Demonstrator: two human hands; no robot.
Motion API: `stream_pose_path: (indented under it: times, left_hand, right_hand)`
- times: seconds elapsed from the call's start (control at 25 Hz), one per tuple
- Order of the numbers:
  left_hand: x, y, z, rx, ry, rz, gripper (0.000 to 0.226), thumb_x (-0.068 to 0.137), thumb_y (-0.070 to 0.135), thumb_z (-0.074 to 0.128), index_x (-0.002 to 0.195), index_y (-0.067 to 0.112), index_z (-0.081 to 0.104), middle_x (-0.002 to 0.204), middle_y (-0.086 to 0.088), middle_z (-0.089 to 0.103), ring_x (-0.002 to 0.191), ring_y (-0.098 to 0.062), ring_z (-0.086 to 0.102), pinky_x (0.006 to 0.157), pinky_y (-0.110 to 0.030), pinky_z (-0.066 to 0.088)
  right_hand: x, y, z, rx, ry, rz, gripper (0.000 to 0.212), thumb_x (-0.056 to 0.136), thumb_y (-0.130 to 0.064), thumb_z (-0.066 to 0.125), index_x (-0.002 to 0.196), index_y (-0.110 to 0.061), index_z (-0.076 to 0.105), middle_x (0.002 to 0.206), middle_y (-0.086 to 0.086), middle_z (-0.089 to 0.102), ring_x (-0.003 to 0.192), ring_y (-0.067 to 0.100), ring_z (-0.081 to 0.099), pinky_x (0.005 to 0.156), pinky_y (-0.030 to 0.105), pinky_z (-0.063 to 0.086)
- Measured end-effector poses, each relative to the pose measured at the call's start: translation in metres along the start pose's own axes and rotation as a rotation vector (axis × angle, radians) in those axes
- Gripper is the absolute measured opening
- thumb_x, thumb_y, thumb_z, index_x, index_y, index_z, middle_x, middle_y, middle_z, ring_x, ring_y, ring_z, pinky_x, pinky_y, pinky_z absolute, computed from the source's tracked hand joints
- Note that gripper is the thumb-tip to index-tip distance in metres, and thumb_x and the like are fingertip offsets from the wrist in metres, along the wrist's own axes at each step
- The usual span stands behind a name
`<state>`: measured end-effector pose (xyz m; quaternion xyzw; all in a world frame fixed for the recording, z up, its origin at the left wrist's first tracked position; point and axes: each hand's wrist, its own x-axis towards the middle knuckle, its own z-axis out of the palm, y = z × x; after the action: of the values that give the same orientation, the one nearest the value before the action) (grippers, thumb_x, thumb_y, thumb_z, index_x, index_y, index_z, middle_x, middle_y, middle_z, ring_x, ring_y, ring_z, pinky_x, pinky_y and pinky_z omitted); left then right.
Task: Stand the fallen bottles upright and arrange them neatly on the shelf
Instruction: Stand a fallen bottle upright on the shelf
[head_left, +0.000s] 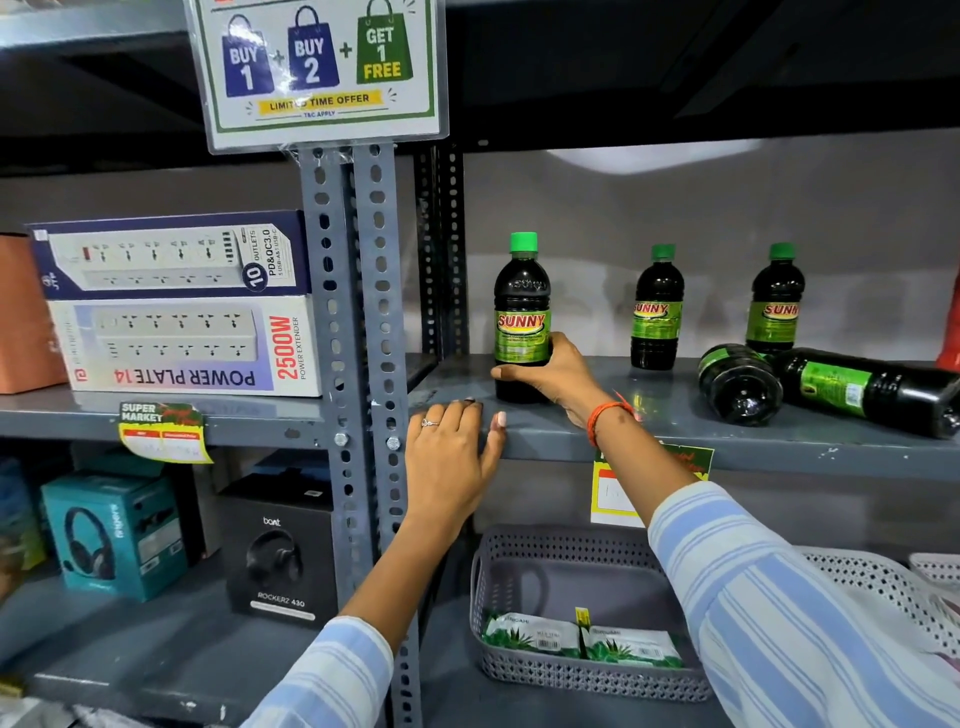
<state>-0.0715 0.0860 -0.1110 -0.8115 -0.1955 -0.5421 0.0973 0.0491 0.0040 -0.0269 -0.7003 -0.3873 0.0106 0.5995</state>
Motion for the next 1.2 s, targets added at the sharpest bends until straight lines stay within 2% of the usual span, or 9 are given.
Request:
stream_pose_path:
  times: [0.16,0.4,0.56,0.6,0.68,0.84,0.96,1.08,1.2]
  left_hand:
    - [0.0,0.001,-0.001,-0.002,-0.008,-0.001,0.047,0.094,0.04,0.036,0.09,0.007,0.068,0.09,-0.008,0.072,0.08,-0.027,0.063,0.072,-0.036,0.036]
    - [-0.001,0.001,0.0,0.03,0.004,0.014,0.044,0.094,0.038,0.036,0.086,0.007,0.066,0.084,-0.008,0.07,0.075,-0.028,0.06,0.068,-0.036,0.033]
    - [0.0,0.004,0.002,0.027,0.011,-0.033,0.046,0.095,0.039,0.033,0.084,0.008,0.064,0.081,-0.009,0.067,0.075,-0.03,0.058,0.07,-0.038,0.035]
    - [-0.001,0.006,0.002,0.013,0.012,-0.05,0.047,0.095,0.04,0.032,0.088,0.007,0.065,0.084,-0.01,0.068,0.078,-0.031,0.059,0.073,-0.04,0.037]
    - [-0.006,0.012,0.003,-0.016,0.017,-0.09,0.05,0.095,0.042,0.031,0.108,0.007,0.063,0.101,-0.012,0.068,0.092,-0.031,0.058,0.083,-0.044,0.041]
    - [-0.016,0.03,0.009,-0.054,0.072,-0.055,0.058,0.096,0.042,0.03,0.143,0.008,0.036,0.149,-0.012,0.038,0.131,-0.024,0.034,0.106,-0.042,0.026]
    - [-0.014,0.052,0.014,-0.081,0.072,0.128,0.056,0.097,0.036,0.031,0.147,0.01,0.026,0.155,-0.006,0.019,0.144,-0.017,0.016,0.116,-0.041,0.016]
    - [-0.003,0.082,0.016,-0.135,0.059,0.22,0.054,0.097,0.034,0.032,0.145,0.01,0.031,0.154,-0.005,0.024,0.144,-0.015,0.016,0.117,-0.038,0.014]
    - [0.011,0.117,0.02,-0.18,-0.024,0.256,0.056,0.1,0.04,0.022,0.133,0.004,0.05,0.141,-0.012,0.049,0.13,-0.024,0.045,0.108,-0.04,0.033]
  right_hand:
    - [-0.01,-0.005,-0.002,0.004,-0.03,-0.011,0.058,0.065,-0.017,0.088,0.106,-0.019,0.047,0.095,-0.005,0.06,0.095,0.015,0.056,0.074,0.018,0.045]
    - [-0.028,-0.011,-0.003,-0.023,-0.067,-0.027,0.06,0.063,-0.024,0.089,0.107,-0.022,0.048,0.103,-0.005,0.061,0.1,0.014,0.059,0.085,0.024,0.045]
    - [-0.038,-0.018,-0.006,0.052,-0.108,-0.022,0.035,0.075,-0.032,0.08,0.09,-0.032,0.049,0.092,-0.015,0.059,0.086,-0.001,0.055,0.072,0.012,0.043]
    - [-0.04,-0.021,-0.008,0.097,-0.085,-0.012,0.031,0.079,-0.038,0.075,0.096,-0.029,0.051,0.096,-0.012,0.059,0.086,-0.003,0.054,0.071,0.012,0.042]
    - [-0.039,-0.022,-0.014,0.097,0.038,-0.022,0.048,0.085,-0.049,0.063,0.119,-0.018,0.05,0.115,0.001,0.059,0.094,0.008,0.056,0.077,0.02,0.044]
    - [-0.033,-0.017,-0.049,-0.209,0.294,-0.194,0.044,0.091,-0.042,0.058,0.12,-0.008,0.054,0.118,0.011,0.06,0.104,0.025,0.059,0.084,0.031,0.047]
    - [-0.036,-0.014,-0.09,-0.495,0.391,-0.314,0.034,0.09,-0.033,0.059,0.112,-0.007,0.06,0.117,0.012,0.059,0.11,0.028,0.054,0.084,0.03,0.041]
    - [-0.035,-0.01,-0.134,-0.711,0.468,-0.241,0.036,0.09,-0.036,0.055,0.112,-0.007,0.062,0.122,0.015,0.056,0.117,0.034,0.048,0.086,0.035,0.042]
    - [-0.029,-0.008,-0.173,-0.948,0.23,0.07,0.057,0.087,-0.047,0.059,0.123,-0.002,0.057,0.131,0.022,0.055,0.123,0.038,0.049,0.095,0.039,0.043]
